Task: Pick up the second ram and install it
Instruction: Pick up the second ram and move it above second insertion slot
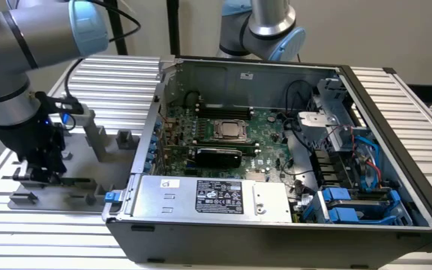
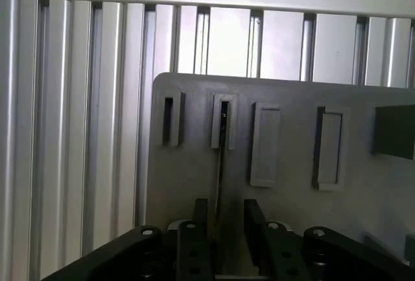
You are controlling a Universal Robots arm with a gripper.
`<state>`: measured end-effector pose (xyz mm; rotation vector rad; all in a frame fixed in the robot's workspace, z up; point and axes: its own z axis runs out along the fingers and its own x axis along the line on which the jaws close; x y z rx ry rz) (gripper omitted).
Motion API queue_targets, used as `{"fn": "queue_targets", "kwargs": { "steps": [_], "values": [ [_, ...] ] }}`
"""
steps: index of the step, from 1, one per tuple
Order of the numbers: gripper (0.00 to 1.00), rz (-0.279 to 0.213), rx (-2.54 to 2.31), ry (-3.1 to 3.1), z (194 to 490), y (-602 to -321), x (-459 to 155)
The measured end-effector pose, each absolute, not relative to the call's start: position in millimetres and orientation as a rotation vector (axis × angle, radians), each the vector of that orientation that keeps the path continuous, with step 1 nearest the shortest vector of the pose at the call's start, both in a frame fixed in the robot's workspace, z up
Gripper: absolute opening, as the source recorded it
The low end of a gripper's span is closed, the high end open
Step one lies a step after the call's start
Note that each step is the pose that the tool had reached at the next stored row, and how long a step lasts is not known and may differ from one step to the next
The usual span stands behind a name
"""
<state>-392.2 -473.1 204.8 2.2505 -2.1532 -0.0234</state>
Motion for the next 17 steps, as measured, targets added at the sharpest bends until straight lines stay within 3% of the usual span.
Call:
{"fn": "queue_targets", "kwargs": {
  "steps": [17],
  "values": [
    [1.0, -0.022, 2.236, -2.167, 196.5, -473.1, -389.4]
  ]
}}
